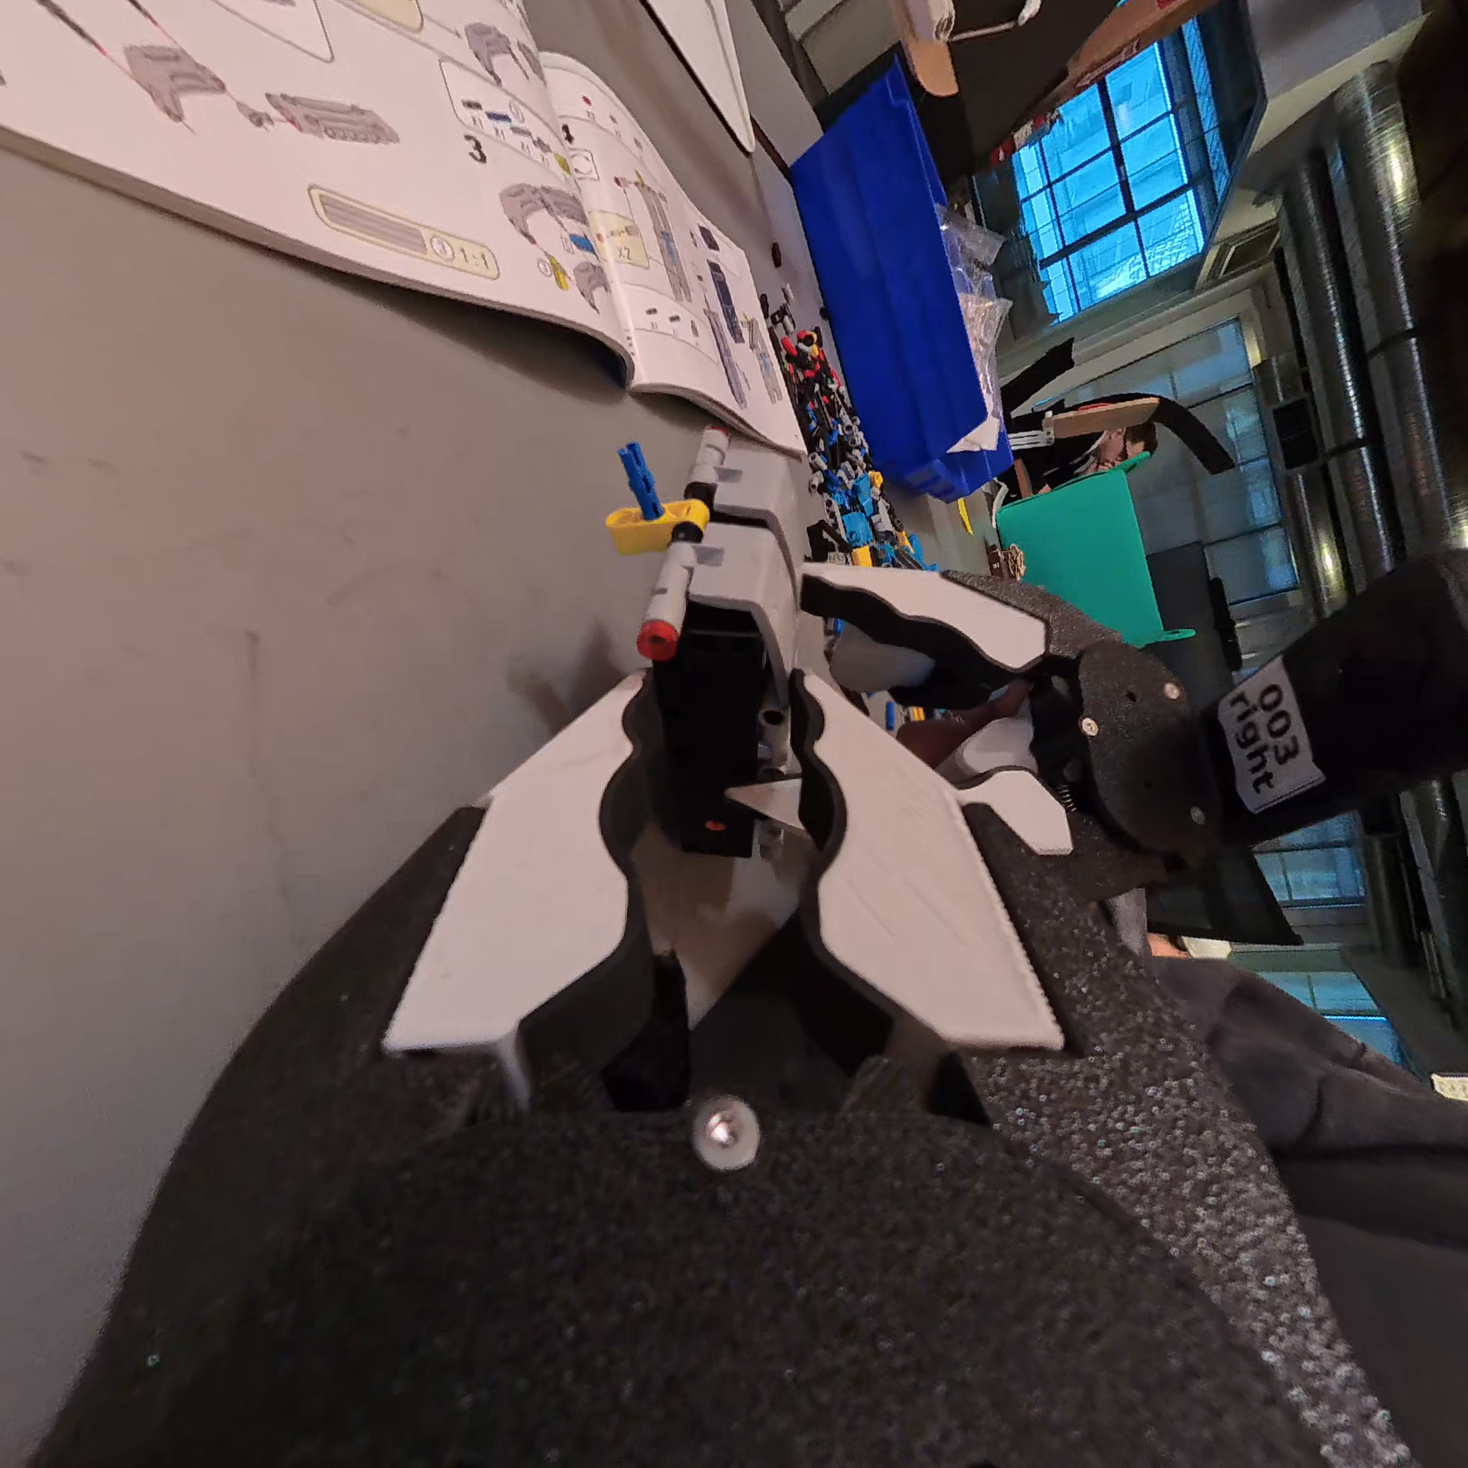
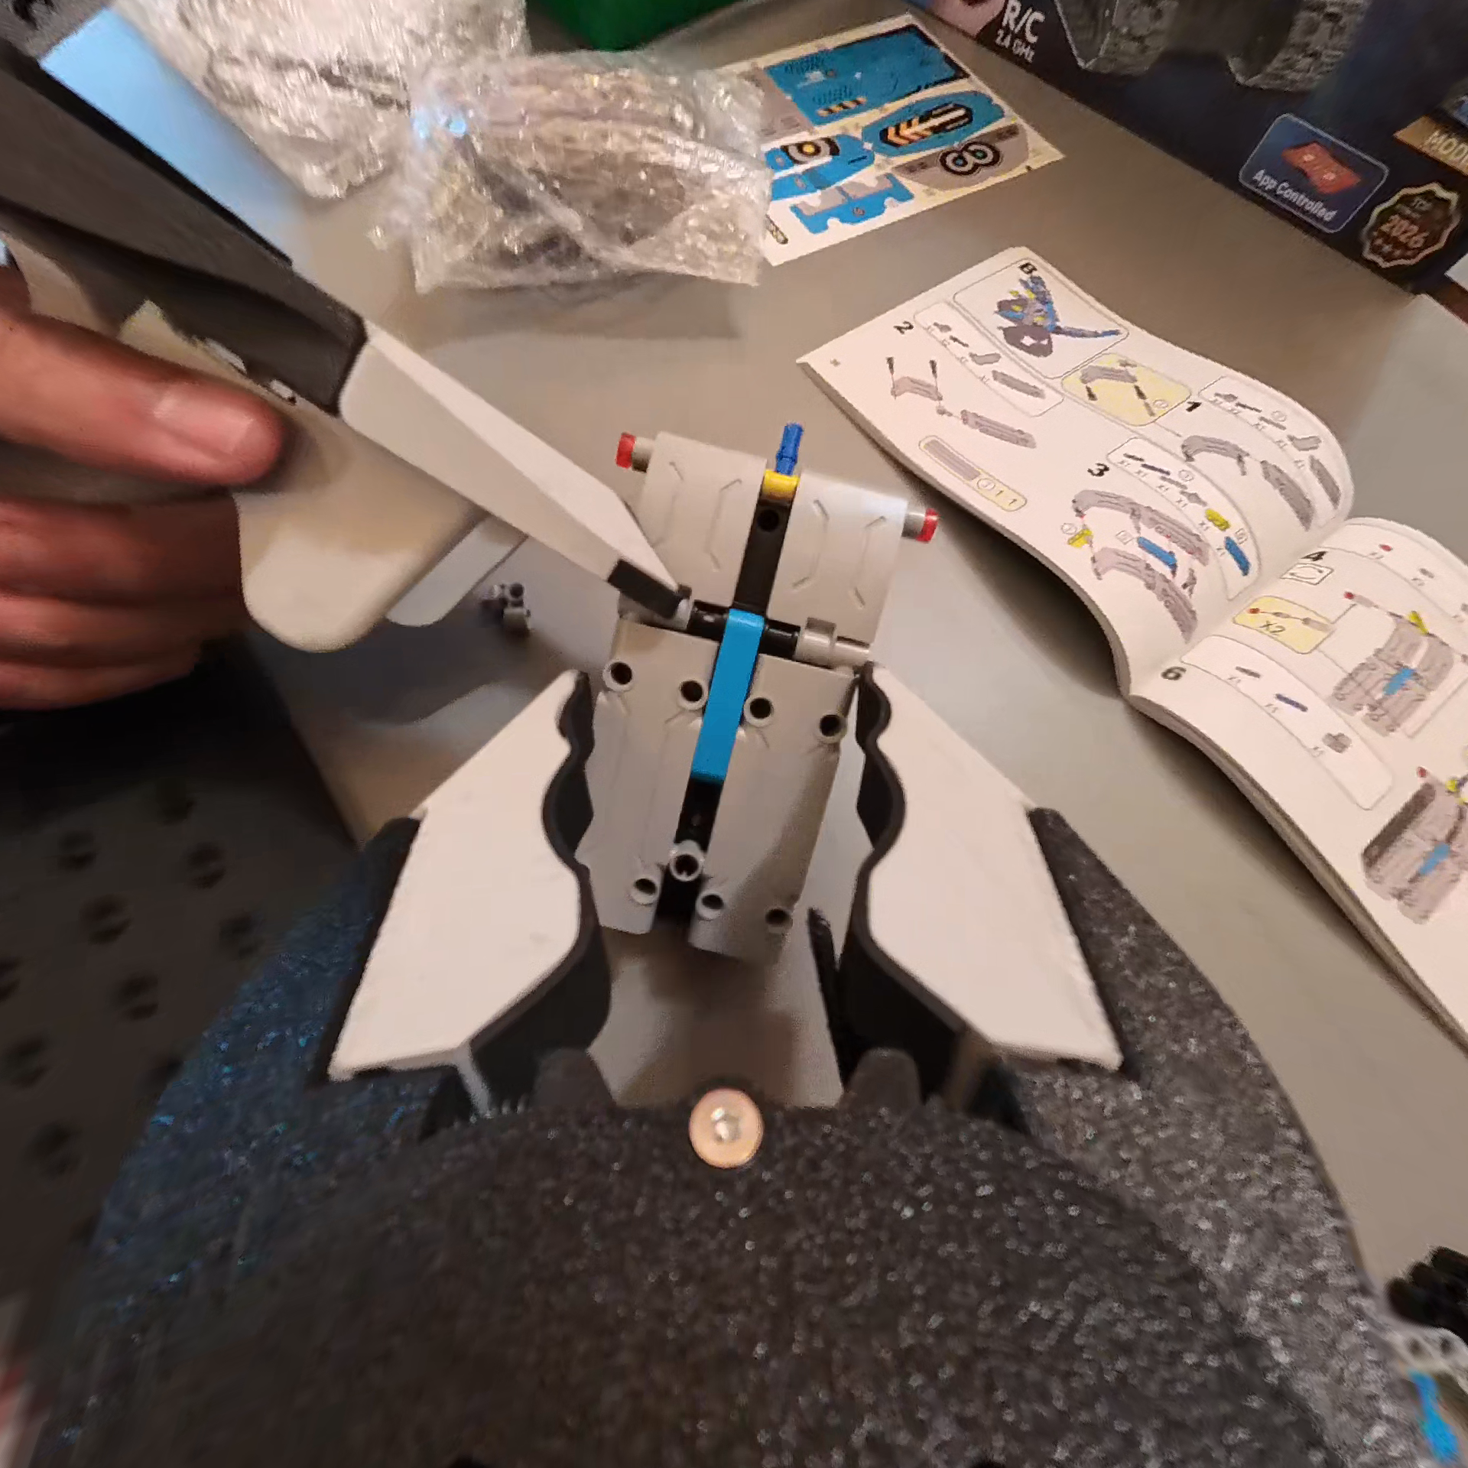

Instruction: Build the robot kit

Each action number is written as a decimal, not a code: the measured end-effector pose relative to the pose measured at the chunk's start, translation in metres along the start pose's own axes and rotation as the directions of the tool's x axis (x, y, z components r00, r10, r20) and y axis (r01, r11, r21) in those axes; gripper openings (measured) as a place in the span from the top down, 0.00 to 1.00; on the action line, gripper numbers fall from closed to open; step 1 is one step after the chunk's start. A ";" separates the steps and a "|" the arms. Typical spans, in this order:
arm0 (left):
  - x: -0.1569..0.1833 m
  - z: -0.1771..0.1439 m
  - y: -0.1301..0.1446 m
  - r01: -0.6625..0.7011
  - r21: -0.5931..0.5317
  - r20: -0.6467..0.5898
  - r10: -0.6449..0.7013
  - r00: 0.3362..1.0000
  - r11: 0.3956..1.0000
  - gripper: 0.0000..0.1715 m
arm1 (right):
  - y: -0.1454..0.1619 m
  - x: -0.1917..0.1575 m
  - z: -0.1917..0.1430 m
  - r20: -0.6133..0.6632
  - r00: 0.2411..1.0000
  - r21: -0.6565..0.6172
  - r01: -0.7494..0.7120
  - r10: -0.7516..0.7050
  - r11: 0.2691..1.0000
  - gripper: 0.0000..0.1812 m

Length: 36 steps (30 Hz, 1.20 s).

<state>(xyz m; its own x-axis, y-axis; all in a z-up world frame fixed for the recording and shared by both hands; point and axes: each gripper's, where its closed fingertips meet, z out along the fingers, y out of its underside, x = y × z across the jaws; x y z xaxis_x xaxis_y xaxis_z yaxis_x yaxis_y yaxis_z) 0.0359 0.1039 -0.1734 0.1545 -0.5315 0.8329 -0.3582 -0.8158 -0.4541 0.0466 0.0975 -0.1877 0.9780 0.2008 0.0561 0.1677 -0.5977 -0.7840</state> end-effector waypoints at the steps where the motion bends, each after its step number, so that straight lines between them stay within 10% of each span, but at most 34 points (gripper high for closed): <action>1: 0.001 0.001 0.002 0.003 -0.007 -0.001 -0.003 1.000 1.000 0.82 | 0.002 0.000 -0.001 0.001 1.000 -0.021 0.019 -0.019 1.000 0.64; 36: 0.033 -0.017 0.018 -0.425 0.113 0.072 0.420 0.905 0.898 0.74 | 0.048 0.040 -0.010 0.137 0.990 -0.384 0.088 -0.038 0.919 0.64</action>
<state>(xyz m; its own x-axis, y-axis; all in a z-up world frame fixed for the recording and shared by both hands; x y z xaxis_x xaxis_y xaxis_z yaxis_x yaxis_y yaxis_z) 0.0190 0.0757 -0.1489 0.0558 -0.8396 0.5403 -0.2837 -0.5322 -0.7977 0.0947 0.0690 -0.2174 0.9448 0.3276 0.0010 0.2881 -0.8295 -0.4784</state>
